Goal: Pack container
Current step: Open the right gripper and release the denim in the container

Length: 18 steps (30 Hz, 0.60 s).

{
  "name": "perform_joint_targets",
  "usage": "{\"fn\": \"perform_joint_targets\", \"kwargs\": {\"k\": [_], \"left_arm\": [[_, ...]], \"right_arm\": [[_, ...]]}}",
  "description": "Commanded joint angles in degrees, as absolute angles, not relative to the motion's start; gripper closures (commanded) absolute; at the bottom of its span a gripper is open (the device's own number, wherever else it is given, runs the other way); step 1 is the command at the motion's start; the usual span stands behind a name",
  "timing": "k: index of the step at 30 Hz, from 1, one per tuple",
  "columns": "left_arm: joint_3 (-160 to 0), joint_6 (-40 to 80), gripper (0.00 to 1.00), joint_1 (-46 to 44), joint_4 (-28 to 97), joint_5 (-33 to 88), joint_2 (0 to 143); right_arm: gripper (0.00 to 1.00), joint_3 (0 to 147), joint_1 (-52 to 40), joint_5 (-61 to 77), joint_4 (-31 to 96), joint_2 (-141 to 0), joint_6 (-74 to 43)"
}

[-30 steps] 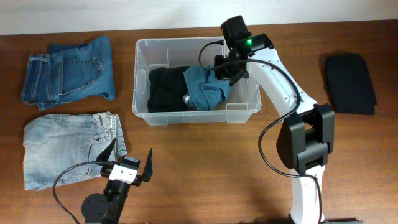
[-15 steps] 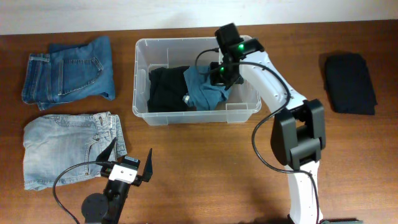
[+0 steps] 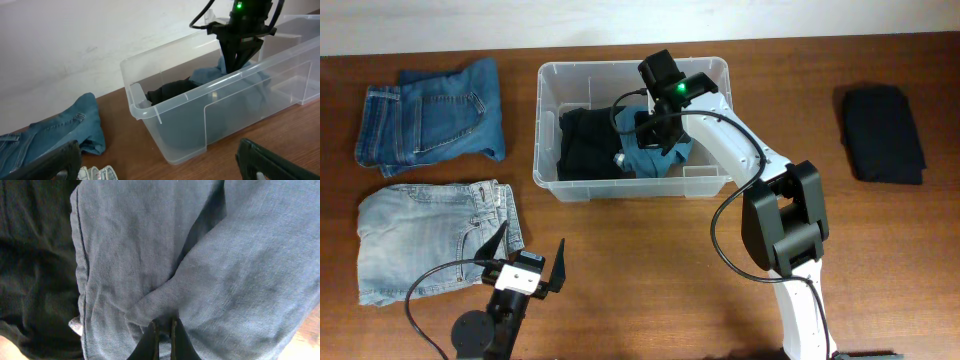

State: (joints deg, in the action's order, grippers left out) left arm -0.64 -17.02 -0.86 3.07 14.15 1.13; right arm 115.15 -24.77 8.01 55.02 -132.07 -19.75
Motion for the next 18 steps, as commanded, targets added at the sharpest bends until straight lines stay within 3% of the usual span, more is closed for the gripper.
{"fn": "perform_joint_targets", "kwargs": {"k": [1,18], "left_arm": [[-0.54,-17.65,0.01,-0.58,3.49,14.15,0.78],[-0.54,-17.65,0.01,-0.58,3.49,14.15,0.78]], "right_arm": [[0.96,114.65,-25.17,8.38,55.55,-132.62,-20.23],[0.96,114.65,-29.28,7.88,56.69,-132.70,-18.28]]}}
